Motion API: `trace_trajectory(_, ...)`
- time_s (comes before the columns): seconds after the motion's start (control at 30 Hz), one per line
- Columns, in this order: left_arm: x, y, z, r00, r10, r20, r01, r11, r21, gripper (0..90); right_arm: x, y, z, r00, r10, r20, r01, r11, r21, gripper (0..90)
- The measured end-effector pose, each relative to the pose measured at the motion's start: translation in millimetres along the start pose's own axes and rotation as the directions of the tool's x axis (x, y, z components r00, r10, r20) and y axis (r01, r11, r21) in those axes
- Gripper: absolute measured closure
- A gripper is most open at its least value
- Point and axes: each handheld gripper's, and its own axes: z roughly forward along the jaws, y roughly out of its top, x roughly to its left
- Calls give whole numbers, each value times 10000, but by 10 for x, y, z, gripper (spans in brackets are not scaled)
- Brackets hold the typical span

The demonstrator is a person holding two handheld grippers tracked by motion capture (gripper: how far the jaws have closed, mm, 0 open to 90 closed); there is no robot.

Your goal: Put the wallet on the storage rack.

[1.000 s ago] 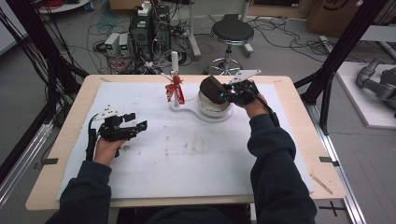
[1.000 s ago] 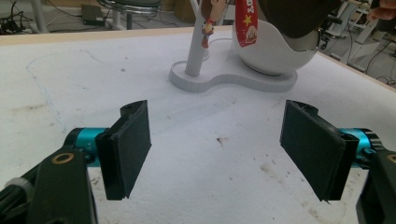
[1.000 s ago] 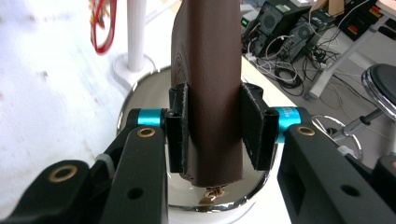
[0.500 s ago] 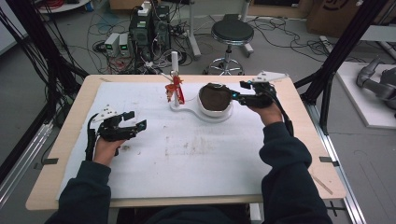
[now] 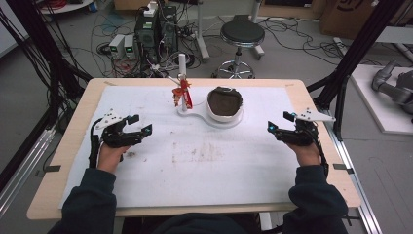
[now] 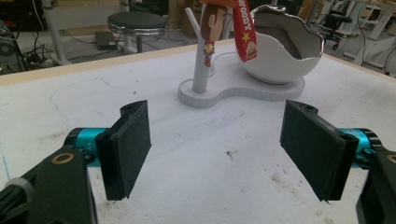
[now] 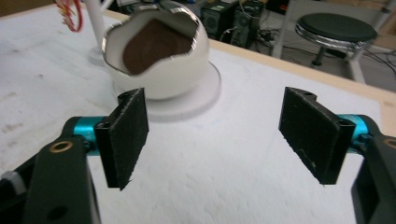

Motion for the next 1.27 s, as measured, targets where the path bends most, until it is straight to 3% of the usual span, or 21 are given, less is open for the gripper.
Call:
trace_trajectory(0.17, 11, 2, -2, 10000, -49, -69, 49, 10000, -67, 245, -64, -92, -54, 9992, 364, 173, -364, 9993, 24, 219)
trace_trajectory(0.53, 1, 10, -22, 10000, -46, -28, 46, 10000, -48, 245, -12, -176, -12, 9994, 133, 332, -140, 9997, 223, 218)
trace_trajectory(1.27, 4, 3, -10, 10000, -69, 26, 69, 10000, -41, 245, -3, -208, -17, 9989, 251, 399, -258, 9995, 170, 219)
